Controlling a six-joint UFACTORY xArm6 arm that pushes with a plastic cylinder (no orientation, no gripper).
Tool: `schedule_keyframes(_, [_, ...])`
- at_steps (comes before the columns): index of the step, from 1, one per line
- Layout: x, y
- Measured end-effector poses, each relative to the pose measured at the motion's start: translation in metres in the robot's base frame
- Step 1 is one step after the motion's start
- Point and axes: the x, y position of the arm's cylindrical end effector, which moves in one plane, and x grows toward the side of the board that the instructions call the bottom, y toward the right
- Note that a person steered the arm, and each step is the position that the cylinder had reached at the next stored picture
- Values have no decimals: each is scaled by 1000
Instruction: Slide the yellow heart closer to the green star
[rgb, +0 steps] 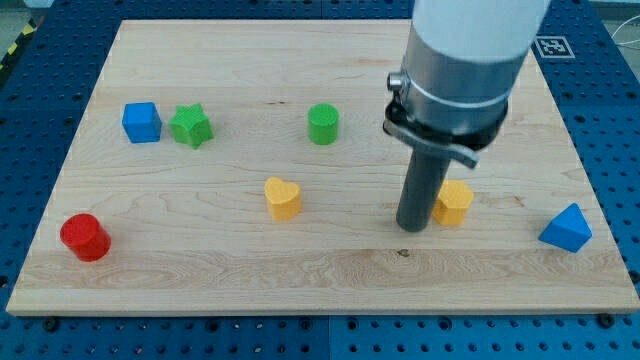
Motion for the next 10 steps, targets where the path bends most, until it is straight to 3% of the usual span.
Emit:
schedule_keyframes(1, [33, -27])
schedule_keyframes(2, [38, -66])
schedule_keyframes(6, [-7, -121])
schedule_keyframes(9, [-49, -129])
schedule_keyframes(10, [-42, -131])
